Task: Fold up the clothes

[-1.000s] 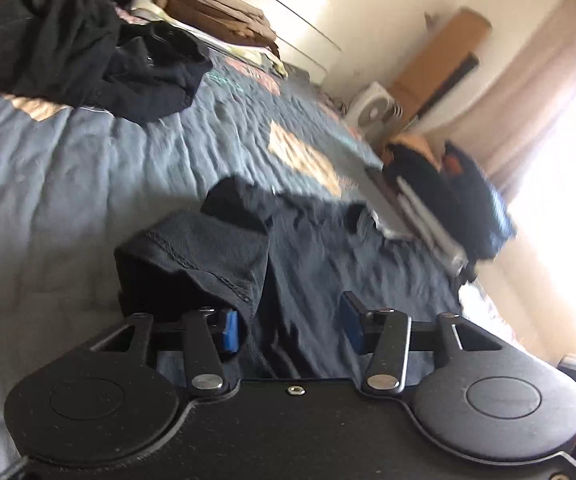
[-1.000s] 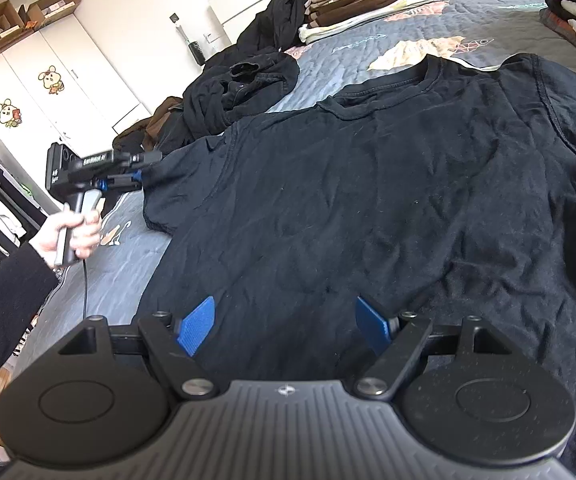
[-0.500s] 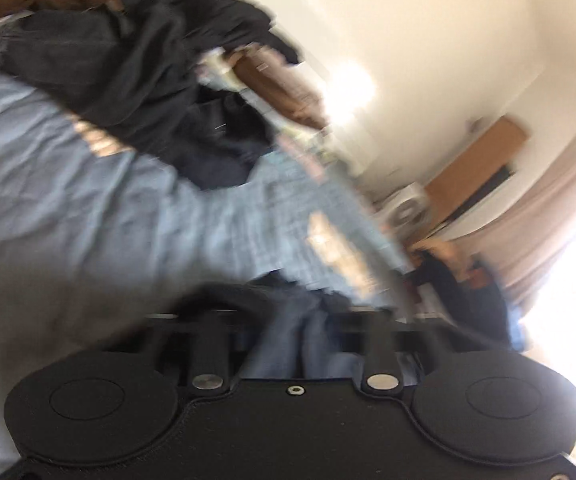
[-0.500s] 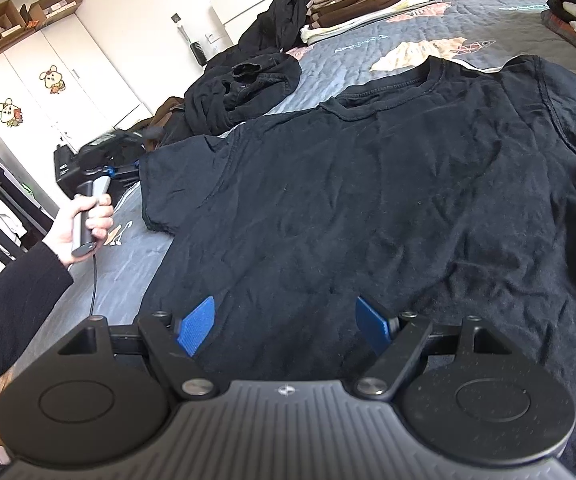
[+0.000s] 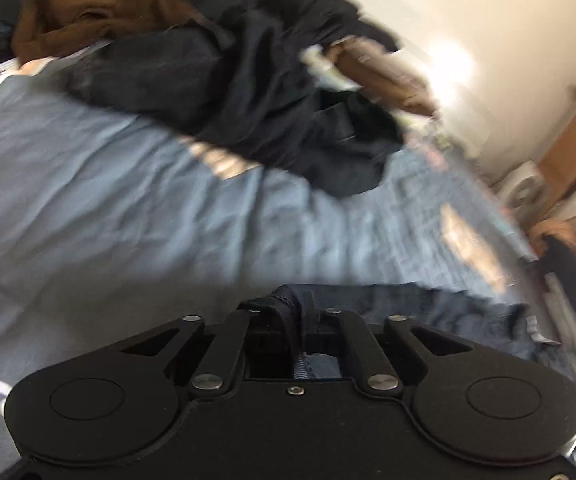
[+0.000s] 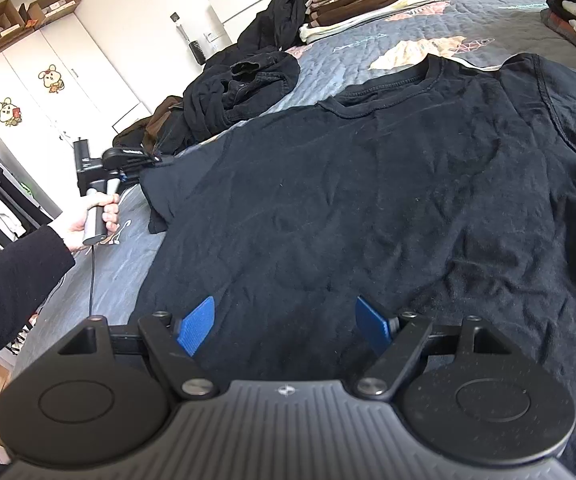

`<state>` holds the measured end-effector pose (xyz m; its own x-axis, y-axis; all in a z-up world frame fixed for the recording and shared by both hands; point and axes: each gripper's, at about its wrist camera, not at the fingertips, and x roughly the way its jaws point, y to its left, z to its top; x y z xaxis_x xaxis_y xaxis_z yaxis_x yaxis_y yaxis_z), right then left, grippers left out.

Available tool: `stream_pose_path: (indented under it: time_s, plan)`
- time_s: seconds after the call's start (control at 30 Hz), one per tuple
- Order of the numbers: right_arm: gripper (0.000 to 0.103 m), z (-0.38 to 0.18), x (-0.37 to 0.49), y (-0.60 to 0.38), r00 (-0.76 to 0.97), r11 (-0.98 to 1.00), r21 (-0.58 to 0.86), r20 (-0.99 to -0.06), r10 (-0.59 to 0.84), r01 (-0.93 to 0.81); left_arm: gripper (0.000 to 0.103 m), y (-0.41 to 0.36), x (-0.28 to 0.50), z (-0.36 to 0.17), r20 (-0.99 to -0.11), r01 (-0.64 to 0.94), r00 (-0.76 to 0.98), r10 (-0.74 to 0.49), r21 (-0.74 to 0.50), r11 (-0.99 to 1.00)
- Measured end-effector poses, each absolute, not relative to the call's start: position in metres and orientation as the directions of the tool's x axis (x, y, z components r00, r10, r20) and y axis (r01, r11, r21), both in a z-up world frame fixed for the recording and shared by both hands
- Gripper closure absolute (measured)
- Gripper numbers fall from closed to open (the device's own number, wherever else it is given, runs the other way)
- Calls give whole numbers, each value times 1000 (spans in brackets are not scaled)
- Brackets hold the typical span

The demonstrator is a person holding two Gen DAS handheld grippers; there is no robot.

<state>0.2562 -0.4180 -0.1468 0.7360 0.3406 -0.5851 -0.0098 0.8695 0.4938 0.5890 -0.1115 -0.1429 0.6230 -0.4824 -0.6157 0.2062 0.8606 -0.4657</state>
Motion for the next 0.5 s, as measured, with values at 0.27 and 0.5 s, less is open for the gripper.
stream_pose_path:
  time_s: [0.27,0.5]
  plan:
    - [26,-143,255,-422,746,861,509,-570,344,-8,20,-59,527,-118,-581,281,674,-457,-372,885]
    - [26,-136,254,-413,754,860,509,-551,357,-35,21,-71,471,-130,-597,516,556,-579,-298,803]
